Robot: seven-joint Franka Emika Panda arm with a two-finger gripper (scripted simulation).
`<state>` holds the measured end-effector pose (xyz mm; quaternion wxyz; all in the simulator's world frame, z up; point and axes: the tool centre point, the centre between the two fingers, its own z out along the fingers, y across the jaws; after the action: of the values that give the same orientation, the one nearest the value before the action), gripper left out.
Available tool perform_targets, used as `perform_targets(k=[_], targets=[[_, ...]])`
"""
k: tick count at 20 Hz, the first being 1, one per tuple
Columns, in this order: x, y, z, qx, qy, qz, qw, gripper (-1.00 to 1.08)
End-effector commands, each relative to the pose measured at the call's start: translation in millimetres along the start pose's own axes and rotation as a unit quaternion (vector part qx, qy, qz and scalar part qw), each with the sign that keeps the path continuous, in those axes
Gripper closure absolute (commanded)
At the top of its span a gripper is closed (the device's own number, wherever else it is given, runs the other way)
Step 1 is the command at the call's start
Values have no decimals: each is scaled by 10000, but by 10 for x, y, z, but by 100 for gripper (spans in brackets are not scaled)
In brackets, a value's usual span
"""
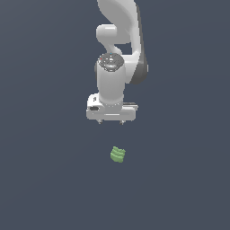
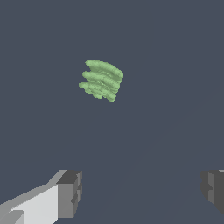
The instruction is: Pick up the object and move it to a goal position.
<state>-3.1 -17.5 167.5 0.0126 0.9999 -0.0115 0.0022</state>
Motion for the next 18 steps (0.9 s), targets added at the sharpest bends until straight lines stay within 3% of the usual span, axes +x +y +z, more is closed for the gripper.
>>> perform_targets(k=[1, 9, 18], targets=[[-17, -5, -4, -19, -24, -34, 10000, -92], [63, -21, 33, -7, -19, 80, 10000, -92], [381, -102, 211, 29, -21, 547, 9985, -92]])
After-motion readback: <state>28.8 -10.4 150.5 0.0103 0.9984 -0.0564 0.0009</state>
